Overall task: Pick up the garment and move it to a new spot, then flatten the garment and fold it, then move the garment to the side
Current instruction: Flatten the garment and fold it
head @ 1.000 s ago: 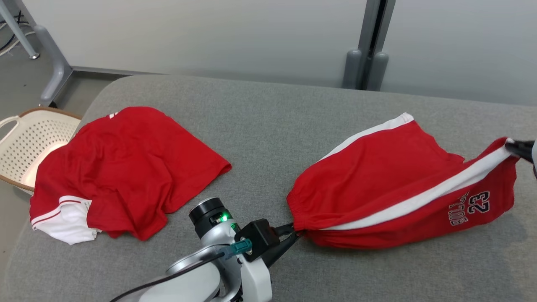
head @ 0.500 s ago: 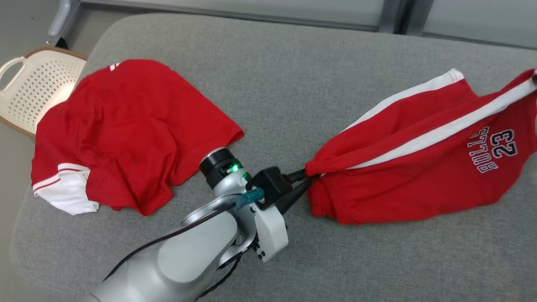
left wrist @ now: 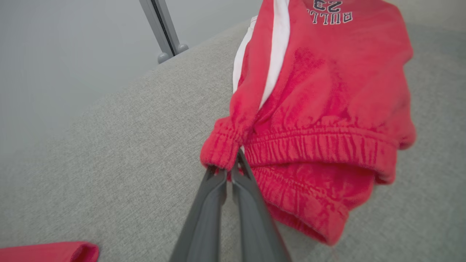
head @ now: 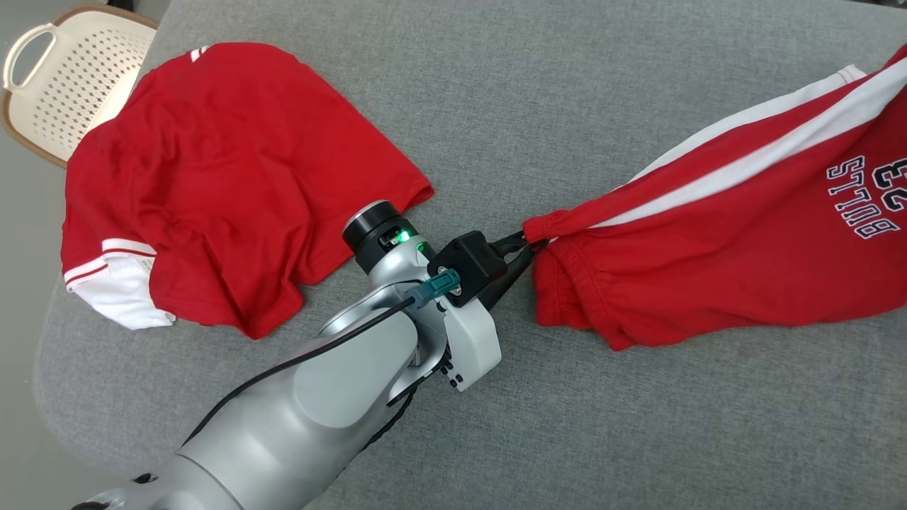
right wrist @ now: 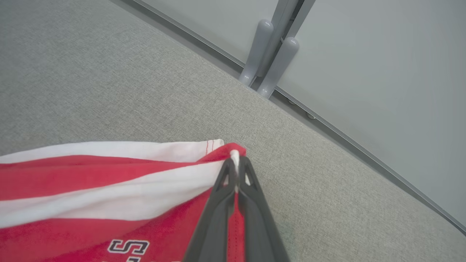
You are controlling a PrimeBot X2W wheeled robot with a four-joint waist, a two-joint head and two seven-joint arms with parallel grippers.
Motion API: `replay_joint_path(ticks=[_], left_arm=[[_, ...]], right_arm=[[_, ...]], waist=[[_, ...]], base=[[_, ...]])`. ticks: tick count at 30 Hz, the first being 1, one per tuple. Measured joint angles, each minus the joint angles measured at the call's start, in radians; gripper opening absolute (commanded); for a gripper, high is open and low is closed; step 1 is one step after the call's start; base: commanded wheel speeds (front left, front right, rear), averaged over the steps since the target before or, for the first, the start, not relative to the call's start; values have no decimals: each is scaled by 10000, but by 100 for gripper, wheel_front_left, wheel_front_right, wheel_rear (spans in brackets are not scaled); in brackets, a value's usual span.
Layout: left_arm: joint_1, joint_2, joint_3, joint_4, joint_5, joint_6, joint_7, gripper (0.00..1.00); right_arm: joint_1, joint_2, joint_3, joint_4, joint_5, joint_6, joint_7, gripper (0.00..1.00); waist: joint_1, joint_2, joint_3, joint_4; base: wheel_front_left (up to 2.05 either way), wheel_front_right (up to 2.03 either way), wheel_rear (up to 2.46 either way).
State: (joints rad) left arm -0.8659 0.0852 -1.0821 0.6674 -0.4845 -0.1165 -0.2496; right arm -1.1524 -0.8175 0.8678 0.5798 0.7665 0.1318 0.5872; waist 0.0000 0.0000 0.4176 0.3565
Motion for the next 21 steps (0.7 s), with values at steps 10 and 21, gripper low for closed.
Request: replay_joint_path(ticks=[10,21], left_arm=[[-2,-278,-48,282,-59,-15,-107,17],[211,-257,566,366,8,456,-119,100]], right_arm=[[-286,159,236,1011,-88,0,-1028,100],[-7,639,90,2144,-15,0,-2397,100]], waist=[[0,0,159,250],[0,0,-170,45]], base=[[0,0,0],[0,0,0]])
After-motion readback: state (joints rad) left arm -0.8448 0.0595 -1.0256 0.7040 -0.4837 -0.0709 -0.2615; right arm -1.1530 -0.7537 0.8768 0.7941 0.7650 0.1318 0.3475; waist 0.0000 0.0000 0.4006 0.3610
